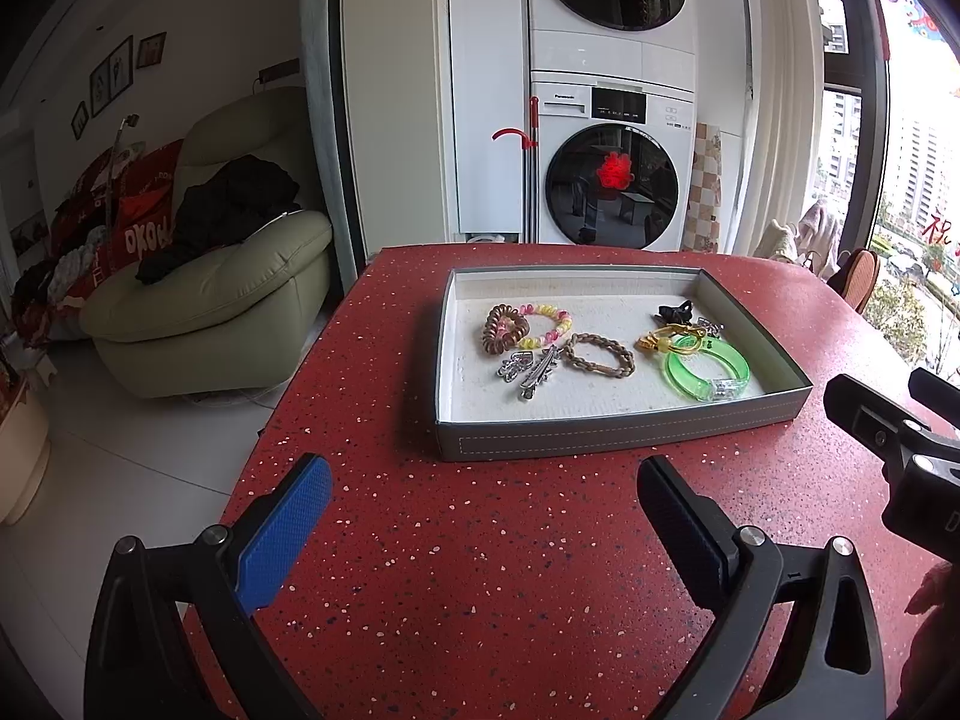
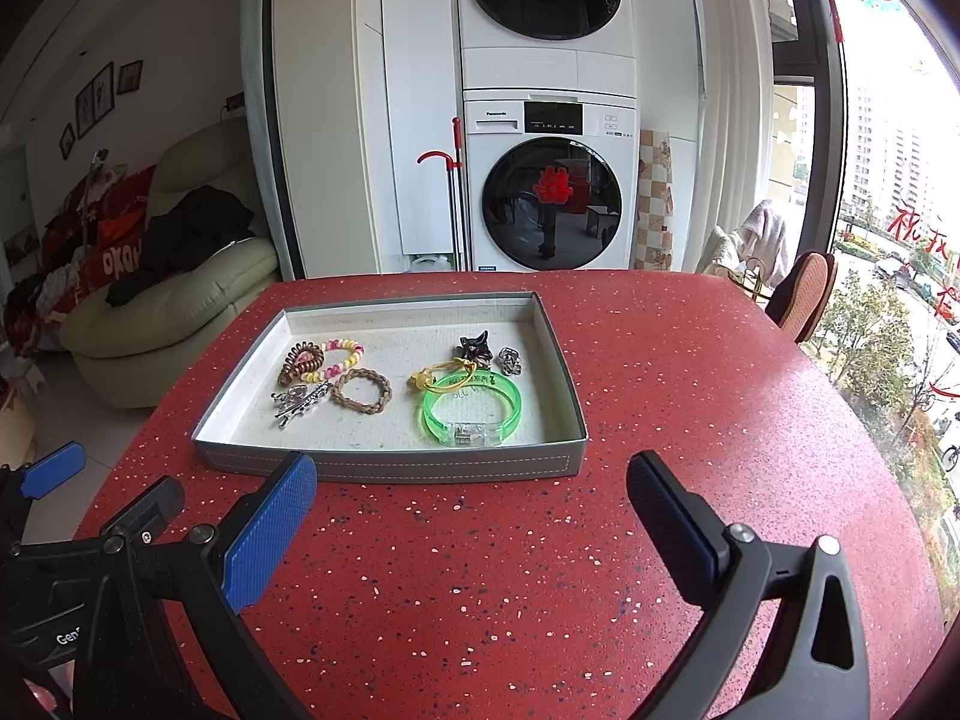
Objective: Organize jewelry
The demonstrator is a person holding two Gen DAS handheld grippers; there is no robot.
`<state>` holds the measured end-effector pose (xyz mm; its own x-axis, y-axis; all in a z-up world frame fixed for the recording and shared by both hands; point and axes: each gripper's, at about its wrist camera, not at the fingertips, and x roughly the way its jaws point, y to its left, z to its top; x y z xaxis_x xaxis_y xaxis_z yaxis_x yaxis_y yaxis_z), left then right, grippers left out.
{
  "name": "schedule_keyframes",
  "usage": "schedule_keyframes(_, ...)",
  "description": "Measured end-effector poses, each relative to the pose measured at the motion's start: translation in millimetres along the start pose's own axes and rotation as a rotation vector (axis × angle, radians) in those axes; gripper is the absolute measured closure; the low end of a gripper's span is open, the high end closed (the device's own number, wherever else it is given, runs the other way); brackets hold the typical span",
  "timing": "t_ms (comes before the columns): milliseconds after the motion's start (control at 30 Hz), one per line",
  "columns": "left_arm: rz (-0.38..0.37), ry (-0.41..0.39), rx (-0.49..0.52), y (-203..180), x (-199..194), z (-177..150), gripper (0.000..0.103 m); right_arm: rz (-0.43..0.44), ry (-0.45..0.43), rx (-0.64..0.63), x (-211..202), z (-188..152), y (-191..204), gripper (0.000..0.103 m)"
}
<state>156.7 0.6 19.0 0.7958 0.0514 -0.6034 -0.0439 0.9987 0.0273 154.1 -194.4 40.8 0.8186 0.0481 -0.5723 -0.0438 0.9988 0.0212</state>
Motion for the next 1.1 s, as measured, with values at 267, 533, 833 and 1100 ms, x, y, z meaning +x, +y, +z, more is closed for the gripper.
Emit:
schedule_keyframes(267,0.0,0.001,-0.001,0.1,0.2,-0.2,0.0,0.0,-0.002,-0.001,-0.2,0.2,0.6,0.0)
schedule_keyframes(533,0.0,0.002,-0.001,0.4,0.6,-0.6,0.0,0.0,-0.002,0.0,-0.3,0.0,-0.1,0.0)
schedule_keyframes(833,0.0,0.005,-0.006,1.2,1.6,-1.7,0.0,0.0,-0.002,-0.001,-0.1,0.2,0.7,0.0)
schedule_keyframes(1100,0.007,0.007,-0.006,1.9,3.1,-3.3,0.0,0.002,-0.003,-0.002,0.2,0.6,3.4,0.0)
